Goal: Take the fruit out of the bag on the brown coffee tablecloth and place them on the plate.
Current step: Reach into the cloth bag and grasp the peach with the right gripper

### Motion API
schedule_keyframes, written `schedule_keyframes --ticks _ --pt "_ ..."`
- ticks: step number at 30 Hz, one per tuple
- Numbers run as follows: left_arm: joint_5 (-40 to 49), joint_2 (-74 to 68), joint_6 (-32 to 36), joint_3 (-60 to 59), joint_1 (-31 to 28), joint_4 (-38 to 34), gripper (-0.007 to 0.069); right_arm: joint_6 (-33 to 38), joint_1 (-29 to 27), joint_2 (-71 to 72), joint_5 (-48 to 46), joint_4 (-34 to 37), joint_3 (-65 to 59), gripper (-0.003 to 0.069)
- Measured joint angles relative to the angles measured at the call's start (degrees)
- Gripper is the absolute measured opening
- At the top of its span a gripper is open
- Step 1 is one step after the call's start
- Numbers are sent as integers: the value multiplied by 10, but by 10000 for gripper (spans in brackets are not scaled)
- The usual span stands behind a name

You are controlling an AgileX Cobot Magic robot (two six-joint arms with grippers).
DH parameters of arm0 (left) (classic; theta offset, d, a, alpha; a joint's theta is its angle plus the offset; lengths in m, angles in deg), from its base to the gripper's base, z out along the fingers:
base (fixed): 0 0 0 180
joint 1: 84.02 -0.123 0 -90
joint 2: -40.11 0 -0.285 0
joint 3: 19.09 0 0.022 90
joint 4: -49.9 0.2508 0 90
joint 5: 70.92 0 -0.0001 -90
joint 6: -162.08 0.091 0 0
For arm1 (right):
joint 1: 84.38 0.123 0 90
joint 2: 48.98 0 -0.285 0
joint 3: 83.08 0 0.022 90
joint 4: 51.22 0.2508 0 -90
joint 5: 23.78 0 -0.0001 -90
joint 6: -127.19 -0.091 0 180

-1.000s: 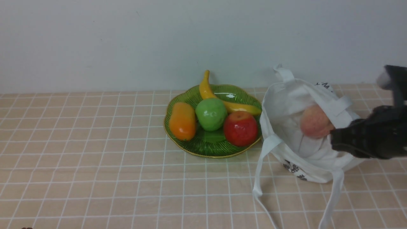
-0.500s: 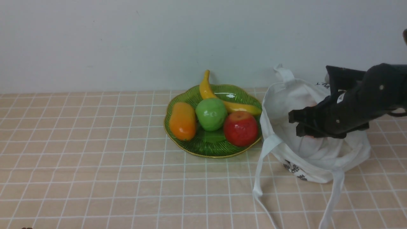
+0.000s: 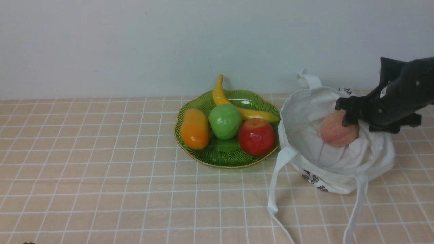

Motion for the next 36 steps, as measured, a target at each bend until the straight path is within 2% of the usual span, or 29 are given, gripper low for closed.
schedule_keyframes --ticks 5,15,24,26,30,36 --pt "0 0 0 0 0 0 -8 3 11 0 -51 3 50 459" --pt "0 0 0 0 0 0 -8 -15 66 0 -95 12 55 461" --pt "0 0 0 0 0 0 -8 -39 72 -21 -115 5 56 461" --pt "0 0 0 0 0 0 -8 -64 72 -32 -106 -24 56 461" --pt "0 0 0 0 0 0 -8 -168 72 -53 -83 -116 56 461" --pt "0 0 0 0 0 0 -8 -372 72 -73 -39 -201 56 461"
